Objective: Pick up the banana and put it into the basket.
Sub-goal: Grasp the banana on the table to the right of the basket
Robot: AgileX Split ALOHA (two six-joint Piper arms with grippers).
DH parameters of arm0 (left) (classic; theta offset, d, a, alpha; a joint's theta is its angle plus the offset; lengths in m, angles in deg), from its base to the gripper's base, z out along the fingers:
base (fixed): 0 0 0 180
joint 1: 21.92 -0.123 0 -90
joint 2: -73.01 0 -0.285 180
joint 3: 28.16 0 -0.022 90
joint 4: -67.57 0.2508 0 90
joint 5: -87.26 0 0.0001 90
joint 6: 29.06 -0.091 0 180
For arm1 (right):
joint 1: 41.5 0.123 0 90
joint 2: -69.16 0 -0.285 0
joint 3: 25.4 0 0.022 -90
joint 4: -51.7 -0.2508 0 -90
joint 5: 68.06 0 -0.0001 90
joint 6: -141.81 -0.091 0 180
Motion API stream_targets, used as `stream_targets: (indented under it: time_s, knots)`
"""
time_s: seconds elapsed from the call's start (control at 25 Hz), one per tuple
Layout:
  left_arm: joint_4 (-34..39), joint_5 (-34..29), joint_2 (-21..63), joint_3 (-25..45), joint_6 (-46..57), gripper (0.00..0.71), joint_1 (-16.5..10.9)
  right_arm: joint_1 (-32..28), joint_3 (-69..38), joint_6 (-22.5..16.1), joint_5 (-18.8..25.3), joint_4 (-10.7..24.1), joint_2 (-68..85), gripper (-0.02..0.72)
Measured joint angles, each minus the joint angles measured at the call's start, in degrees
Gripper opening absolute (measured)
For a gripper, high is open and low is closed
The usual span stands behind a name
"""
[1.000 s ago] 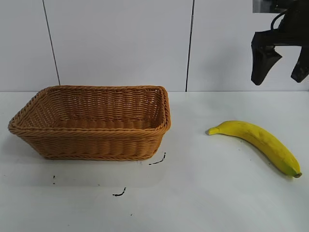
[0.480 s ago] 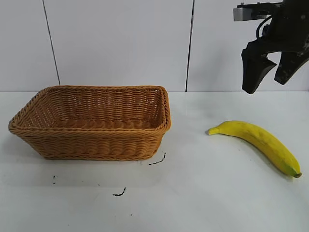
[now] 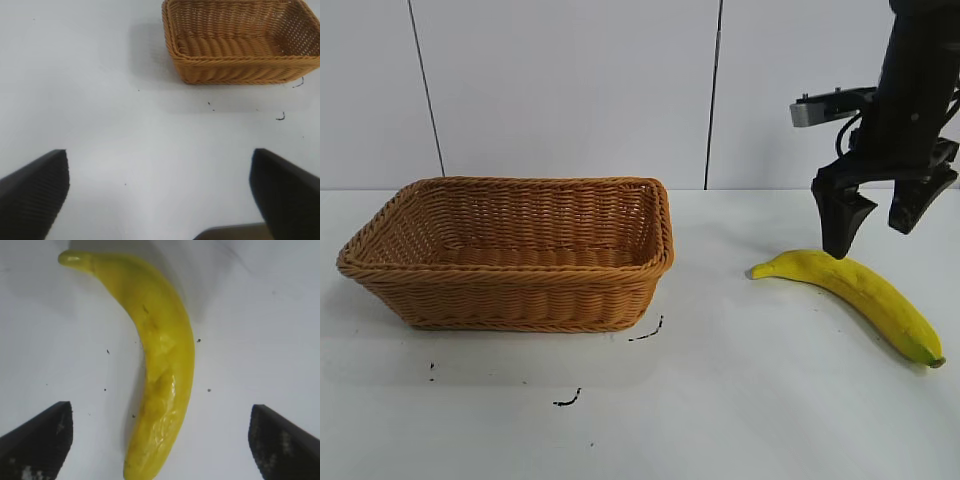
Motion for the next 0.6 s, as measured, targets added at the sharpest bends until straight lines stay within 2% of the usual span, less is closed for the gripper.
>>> stream_targets:
  time_s: [0.48,0.56,0.6]
  knots:
    - [0.0,0.0,0.0,0.0,0.0,0.695,0.0,0.0,0.0,-0.1,-2.6,-0.5,-4.2,0.671]
    - [0.0,0.0,0.0,0.0,0.0,0.695,0.0,0.0,0.2,-0.2,-2.6,-0.6,-4.2,0.627]
    - [0.0,0.0,0.0,0.0,0.0,0.695,0.0,0.0,0.2,-0.4,-2.6,-0.6,-4.2,0.579]
